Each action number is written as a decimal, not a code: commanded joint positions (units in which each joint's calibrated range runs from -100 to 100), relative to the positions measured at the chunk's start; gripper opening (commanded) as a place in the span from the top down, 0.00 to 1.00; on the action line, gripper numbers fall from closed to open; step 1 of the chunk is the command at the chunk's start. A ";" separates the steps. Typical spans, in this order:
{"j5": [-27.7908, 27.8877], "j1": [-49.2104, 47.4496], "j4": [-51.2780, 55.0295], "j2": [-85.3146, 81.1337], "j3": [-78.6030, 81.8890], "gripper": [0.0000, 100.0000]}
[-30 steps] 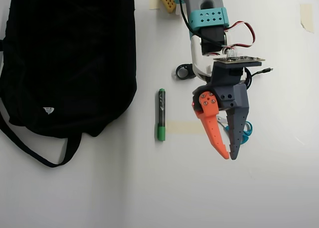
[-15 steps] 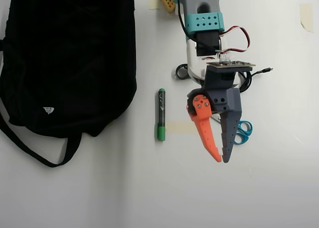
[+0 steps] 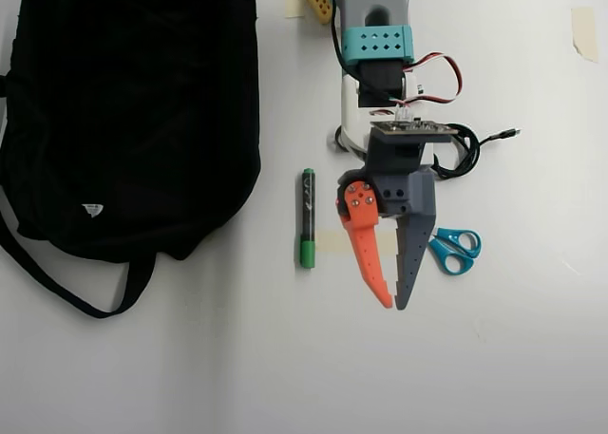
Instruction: Put the green marker into the black bag
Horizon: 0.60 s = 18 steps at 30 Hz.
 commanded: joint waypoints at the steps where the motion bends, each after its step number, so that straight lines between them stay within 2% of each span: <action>1: 0.26 0.25 5.93 -0.55 -2.15 0.98; 14: 0.26 -0.65 32.89 -1.96 -2.68 0.98; 18: 0.26 -1.40 44.61 -1.96 -9.51 0.98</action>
